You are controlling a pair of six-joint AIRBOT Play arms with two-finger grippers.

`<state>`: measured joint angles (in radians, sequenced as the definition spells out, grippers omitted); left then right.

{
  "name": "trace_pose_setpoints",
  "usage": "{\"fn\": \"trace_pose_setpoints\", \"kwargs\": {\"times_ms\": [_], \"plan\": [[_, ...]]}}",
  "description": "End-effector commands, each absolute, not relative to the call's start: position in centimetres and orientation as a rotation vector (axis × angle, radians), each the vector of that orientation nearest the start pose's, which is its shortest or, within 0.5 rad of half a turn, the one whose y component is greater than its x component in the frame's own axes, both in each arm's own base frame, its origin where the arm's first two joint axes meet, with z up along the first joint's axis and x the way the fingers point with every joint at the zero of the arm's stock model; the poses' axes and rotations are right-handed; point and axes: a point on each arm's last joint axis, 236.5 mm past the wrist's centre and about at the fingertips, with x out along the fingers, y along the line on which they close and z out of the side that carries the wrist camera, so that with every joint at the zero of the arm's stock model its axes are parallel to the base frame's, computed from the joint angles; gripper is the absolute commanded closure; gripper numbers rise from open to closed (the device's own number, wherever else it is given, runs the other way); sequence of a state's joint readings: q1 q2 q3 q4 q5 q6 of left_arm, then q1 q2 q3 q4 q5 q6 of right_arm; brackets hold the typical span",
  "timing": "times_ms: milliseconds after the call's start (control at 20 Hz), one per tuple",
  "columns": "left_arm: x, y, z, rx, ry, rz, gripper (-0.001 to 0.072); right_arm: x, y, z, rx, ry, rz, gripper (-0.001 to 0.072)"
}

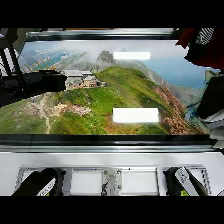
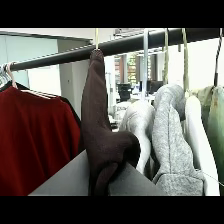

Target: Fold the clothes and pants, and hang the long-sleeved shirts on hangers.

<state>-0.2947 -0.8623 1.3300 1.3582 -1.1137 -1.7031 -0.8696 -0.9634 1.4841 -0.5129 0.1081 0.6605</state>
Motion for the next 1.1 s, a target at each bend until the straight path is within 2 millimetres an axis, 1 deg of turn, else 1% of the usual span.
{"fn": "trace_pose_setpoints", "kwargs": {"times_ms": [0,200,500,650,800,950,1050], "plan": [[33.2,-14.8,24.9,-0.181,0.693,-0.394,0.0694,27.5,-29.3,51.6,-0.089,-0.482,-0.730,0.0698],[33.2,-14.8,24.8,-0.180,0.693,-0.393,0.0694,27.3,-29.0,51.9,-0.092,-0.489,-0.729,0.0697],[33.2,-14.8,24.8,-0.180,0.693,-0.393,0.0694,26.4,-28.1,52.8,-0.104,-0.512,-0.728,0.0697],[33.2,-14.8,24.8,-0.179,0.695,-0.393,0.0694,26.5,-28.1,52.8,-0.103,-0.511,-0.728,0.0697],[33.1,-14.7,24.8,-0.179,0.696,-0.393,0.0694,27.0,-28.8,52.2,-0.068,-0.508,-0.723,0.0697],[33.1,-14.7,24.8,-0.179,0.696,-0.393,0.0694,28.4,-30.3,51.4,0.020,-0.514,-0.703,0.0698],[33.1,-14.8,24.8,-0.180,0.696,-0.394,0.0694,29.3,-31.3,51.6,0.024,-0.516,-0.701,0.0698]]}}
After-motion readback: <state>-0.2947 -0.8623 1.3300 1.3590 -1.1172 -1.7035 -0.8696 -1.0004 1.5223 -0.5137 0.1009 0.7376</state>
